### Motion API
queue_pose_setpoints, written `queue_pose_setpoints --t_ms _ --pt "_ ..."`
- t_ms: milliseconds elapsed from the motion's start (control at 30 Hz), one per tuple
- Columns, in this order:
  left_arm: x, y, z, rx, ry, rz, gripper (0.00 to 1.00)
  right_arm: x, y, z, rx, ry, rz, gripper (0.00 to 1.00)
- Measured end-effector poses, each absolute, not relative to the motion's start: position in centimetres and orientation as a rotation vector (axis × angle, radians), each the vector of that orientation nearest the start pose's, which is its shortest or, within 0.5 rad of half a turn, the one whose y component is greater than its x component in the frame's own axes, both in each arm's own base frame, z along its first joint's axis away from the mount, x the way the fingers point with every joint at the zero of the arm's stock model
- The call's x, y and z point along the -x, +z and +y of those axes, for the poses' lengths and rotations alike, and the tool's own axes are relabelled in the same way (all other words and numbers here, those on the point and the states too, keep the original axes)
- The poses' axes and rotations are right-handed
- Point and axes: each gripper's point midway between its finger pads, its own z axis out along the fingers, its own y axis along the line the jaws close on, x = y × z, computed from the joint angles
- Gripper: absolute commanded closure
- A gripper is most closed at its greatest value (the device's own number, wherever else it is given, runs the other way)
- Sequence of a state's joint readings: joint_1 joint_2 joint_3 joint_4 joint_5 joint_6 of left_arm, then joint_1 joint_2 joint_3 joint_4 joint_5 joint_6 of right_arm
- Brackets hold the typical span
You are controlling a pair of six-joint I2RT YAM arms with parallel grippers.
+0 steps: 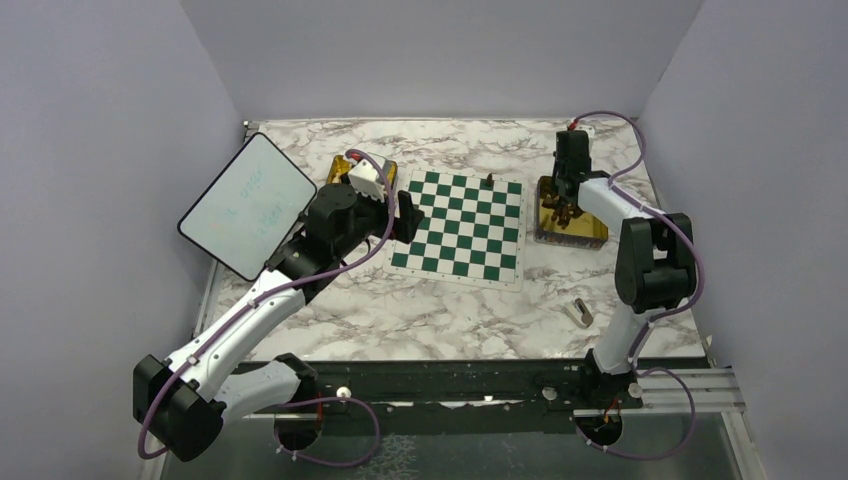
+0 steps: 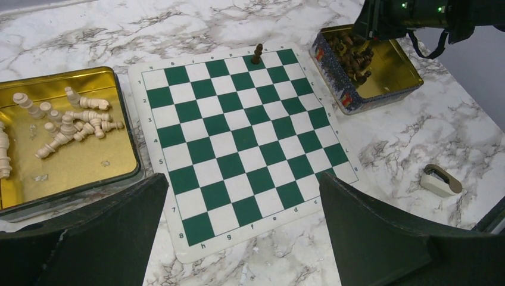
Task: Set up the chess pieces on the board
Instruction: Pick up the chess piece from the storage box.
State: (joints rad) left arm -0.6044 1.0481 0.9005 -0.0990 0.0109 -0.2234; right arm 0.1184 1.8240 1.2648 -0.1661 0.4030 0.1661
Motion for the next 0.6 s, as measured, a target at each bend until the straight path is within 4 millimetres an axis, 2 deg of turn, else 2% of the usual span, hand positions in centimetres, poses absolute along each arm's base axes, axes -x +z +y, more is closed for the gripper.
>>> queue_pose_setpoints --t_ms 200,600 --pt "-29.9 26.6 -22.0 -0.360 -0.592 1.822 0.01 -49.3 9.6 -1.0 -0.256 -0.314 2.198 0.74" --pt "-29.9 26.6 -22.0 -0.360 -0.592 1.822 0.01 -49.3 7.1 -2.4 -0.250 -0.354 2.244 0.73"
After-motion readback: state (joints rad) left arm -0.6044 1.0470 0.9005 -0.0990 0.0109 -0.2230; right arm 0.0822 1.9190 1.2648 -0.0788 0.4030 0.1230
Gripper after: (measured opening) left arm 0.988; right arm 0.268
